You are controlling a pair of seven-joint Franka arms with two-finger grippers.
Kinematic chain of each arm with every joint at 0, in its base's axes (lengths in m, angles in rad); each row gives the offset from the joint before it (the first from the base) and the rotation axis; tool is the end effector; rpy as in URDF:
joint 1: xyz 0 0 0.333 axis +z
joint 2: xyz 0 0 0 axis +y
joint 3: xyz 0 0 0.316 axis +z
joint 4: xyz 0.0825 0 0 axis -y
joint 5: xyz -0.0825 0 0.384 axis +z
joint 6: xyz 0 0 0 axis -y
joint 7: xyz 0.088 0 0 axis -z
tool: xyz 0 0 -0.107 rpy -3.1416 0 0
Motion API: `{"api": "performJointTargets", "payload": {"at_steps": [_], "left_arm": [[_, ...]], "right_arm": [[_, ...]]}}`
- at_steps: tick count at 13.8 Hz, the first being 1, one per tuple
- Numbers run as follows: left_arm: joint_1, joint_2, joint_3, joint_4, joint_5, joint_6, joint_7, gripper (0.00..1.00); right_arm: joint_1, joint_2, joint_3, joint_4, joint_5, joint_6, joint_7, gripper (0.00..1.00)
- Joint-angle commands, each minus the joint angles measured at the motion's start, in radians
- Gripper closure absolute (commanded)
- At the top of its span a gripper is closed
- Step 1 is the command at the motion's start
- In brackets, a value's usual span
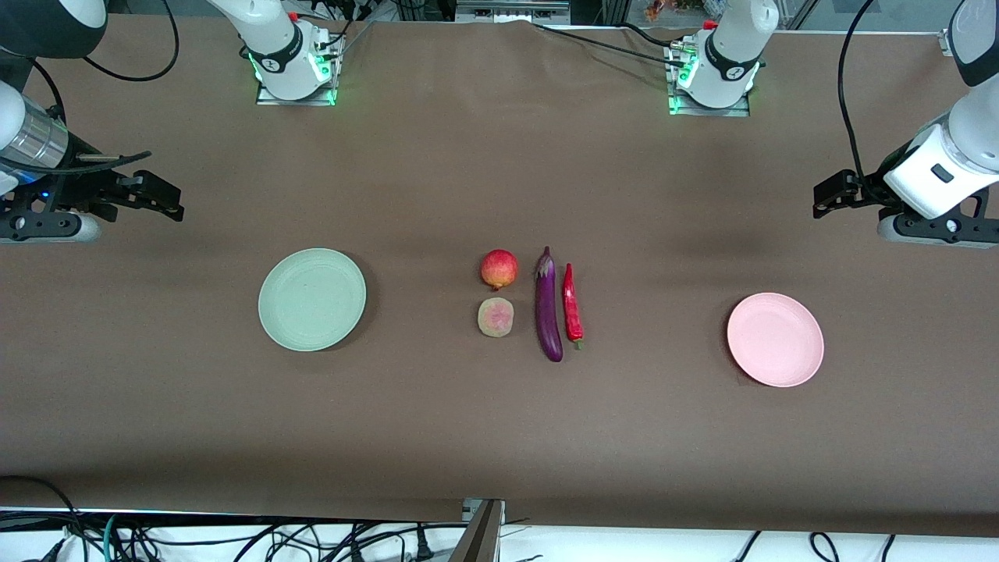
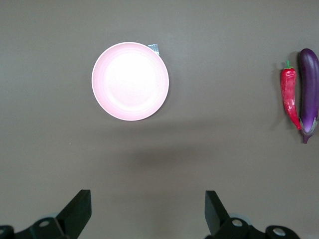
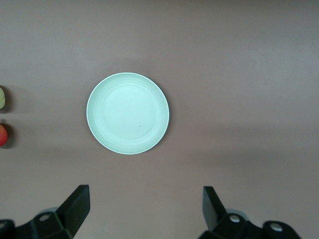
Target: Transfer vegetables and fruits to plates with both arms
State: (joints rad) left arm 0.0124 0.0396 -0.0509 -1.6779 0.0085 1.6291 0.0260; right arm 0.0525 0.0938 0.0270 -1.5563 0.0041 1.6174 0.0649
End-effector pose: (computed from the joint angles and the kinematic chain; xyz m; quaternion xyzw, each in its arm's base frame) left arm 0.5647 -0.0204 0.5566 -0.9985 0.0327 0.0441 0.0035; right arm 0.5837 0.0462 0.5819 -0.9998 -0.0071 0.0165 0.0021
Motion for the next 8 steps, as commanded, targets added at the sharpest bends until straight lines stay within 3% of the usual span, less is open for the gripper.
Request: {"api": "performJointTargets", "payload": {"at_steps": [1, 8], "left_arm": [[-0.003, 0.009, -0.009, 0.006, 0.015, -0.012, 0.005, 0.0], [-0.058, 0.077, -0.03, 0.024, -0.037, -0.095, -0.05, 0.0]], "right_arm": [[-0.002, 0.004, 0.01, 0.019, -0.009, -0.004, -0.002, 0.0], [-0.002, 0.004, 0.01, 0.019, -0.007, -0.004, -0.002, 0.0]]}}
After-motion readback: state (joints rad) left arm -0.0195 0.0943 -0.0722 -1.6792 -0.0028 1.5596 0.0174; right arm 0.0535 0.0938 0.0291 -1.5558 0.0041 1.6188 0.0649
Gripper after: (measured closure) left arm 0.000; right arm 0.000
